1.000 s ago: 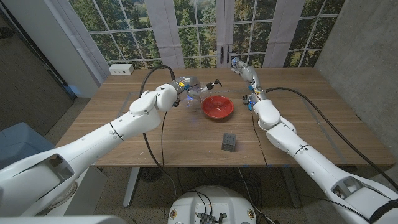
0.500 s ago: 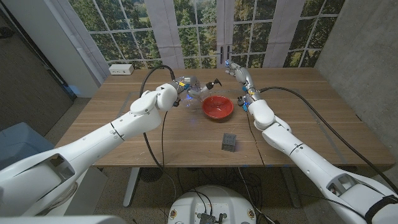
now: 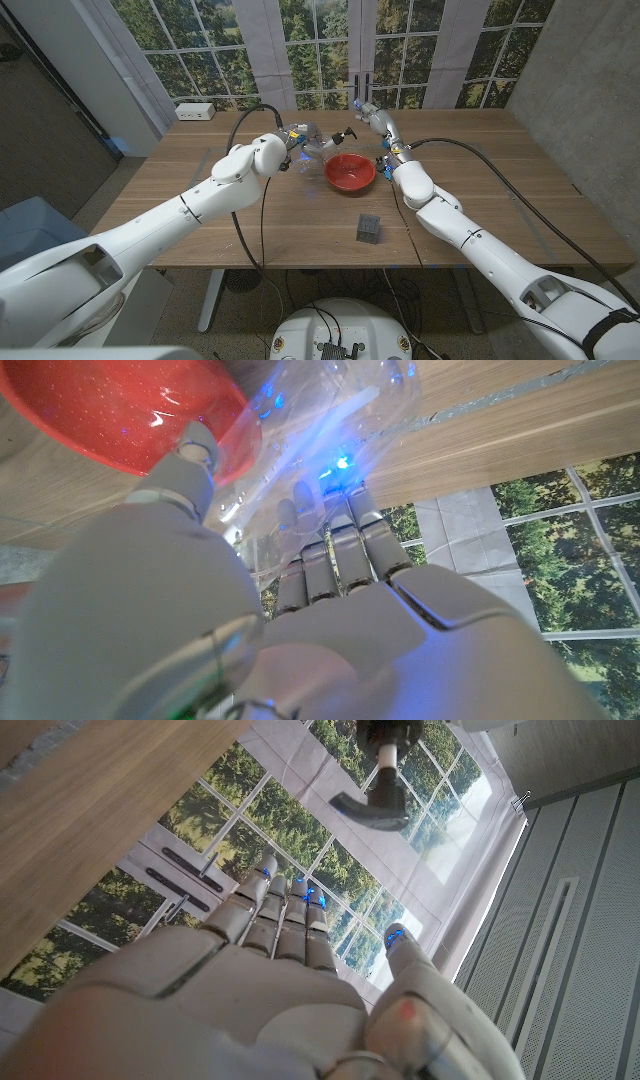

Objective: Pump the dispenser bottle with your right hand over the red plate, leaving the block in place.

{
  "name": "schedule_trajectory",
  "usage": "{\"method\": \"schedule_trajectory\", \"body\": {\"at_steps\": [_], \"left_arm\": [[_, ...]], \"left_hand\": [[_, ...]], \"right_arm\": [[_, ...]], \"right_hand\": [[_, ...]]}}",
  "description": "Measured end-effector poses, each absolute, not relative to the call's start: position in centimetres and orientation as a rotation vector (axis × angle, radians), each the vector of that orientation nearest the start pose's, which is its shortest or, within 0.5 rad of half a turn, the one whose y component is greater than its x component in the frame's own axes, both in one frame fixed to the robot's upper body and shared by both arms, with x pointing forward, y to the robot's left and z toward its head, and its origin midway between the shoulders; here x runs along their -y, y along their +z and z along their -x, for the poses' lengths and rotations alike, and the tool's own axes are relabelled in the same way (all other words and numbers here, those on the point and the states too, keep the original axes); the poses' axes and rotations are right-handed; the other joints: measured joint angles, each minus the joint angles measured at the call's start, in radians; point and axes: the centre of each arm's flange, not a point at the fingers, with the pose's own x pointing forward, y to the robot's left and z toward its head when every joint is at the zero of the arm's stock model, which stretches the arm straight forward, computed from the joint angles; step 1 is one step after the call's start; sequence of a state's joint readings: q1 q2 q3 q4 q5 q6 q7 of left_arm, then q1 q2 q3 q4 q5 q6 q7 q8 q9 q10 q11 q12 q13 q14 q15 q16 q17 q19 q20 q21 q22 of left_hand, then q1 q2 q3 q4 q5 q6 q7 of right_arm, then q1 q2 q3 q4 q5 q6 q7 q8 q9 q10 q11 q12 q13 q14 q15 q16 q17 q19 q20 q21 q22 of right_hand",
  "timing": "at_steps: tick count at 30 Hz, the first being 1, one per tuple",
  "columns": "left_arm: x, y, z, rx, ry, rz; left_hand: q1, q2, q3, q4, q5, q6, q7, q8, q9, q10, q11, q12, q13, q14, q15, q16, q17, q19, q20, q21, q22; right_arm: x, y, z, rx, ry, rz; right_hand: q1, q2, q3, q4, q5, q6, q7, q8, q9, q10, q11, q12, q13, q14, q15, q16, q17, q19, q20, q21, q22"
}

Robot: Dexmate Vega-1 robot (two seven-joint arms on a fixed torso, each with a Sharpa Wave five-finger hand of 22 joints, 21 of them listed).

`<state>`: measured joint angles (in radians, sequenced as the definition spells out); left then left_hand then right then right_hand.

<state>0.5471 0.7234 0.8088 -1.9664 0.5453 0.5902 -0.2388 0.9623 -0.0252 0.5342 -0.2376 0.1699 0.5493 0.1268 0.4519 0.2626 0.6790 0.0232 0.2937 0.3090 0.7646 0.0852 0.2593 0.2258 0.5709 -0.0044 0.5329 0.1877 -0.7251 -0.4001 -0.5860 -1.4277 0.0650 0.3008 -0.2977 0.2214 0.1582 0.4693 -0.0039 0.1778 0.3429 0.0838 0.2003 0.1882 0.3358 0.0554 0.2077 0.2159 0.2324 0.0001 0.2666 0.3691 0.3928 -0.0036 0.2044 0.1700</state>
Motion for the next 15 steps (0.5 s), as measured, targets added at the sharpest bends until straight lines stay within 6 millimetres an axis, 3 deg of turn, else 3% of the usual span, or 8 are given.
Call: {"method": "schedule_trajectory", "body": {"at_steps": [15], "left_arm": [[-13.4, 8.0, -57.7, 0.495, -0.05, -1.433]], "left_hand": [[0.0, 0.0, 0.0, 0.0, -0.001, 0.0, 0.0, -0.003, 0.004, 0.0, 0.0, -0.003, 0.005, 0.0, 0.0, 0.0, 0.0, 0.0, 0.0, 0.005, 0.001]], "right_arm": [[11.7, 3.3, -61.8, 0.9, 0.147, 0.49]], "right_hand": [[0.0, 0.0, 0.0, 0.0, 0.0, 0.0, 0.0, 0.0, 0.0, 0.004, -0.004, 0.0, 0.0, 0.0, 0.0, 0.0, 0.0, 0.0, 0.0, 0.0, 0.0]]}}
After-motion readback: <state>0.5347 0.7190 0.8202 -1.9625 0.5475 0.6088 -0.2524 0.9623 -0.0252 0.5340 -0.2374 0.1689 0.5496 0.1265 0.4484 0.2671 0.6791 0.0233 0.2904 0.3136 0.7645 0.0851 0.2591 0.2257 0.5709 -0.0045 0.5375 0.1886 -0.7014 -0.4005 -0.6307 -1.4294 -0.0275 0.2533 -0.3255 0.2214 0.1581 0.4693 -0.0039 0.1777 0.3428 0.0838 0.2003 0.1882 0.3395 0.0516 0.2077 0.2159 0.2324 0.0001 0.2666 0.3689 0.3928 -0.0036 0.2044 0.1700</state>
